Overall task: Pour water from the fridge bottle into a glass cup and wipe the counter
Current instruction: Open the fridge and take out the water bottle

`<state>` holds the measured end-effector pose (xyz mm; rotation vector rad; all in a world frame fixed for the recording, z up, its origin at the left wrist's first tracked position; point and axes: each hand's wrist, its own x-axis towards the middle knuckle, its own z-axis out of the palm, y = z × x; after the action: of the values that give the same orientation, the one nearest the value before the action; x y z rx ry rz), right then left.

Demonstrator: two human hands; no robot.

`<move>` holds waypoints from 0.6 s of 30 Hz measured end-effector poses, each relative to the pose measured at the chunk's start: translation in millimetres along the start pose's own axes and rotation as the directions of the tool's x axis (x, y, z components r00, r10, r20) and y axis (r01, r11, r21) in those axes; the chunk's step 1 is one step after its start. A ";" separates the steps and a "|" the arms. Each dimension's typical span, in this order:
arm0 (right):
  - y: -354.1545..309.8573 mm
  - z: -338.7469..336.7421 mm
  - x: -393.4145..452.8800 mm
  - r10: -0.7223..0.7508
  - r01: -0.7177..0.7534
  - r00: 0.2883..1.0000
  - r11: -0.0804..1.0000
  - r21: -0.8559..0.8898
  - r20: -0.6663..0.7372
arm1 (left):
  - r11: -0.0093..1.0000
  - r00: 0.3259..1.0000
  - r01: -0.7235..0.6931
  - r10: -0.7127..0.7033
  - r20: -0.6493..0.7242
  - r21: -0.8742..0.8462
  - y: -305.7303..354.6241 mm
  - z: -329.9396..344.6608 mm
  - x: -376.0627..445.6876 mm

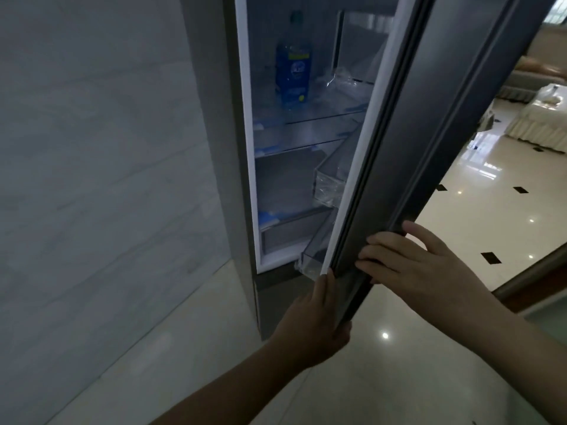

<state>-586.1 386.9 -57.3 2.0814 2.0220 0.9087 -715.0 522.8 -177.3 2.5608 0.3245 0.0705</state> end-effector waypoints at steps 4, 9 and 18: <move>7.2 -2.8 -42.7 0.042 -0.043 0.998 0.999 0.019 0.044 | 0.994 0.996 -0.092 0.091 0.019 0.058 28.0 23.9 -3.1; 5.2 -2.7 -99.7 0.292 -0.291 0.956 0.952 0.097 0.002 | 0.964 0.979 -0.204 0.196 0.058 0.173 64.6 60.0 -0.8; 17.0 -3.2 -190.2 0.511 -0.507 0.859 0.837 0.206 0.036 | 0.879 0.929 -0.367 0.360 0.082 0.305 118.0 111.8 25.9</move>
<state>-561.3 205.5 -111.6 2.8191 1.6449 0.8011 -651.4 374.4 -209.6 2.9083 -0.1784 0.1388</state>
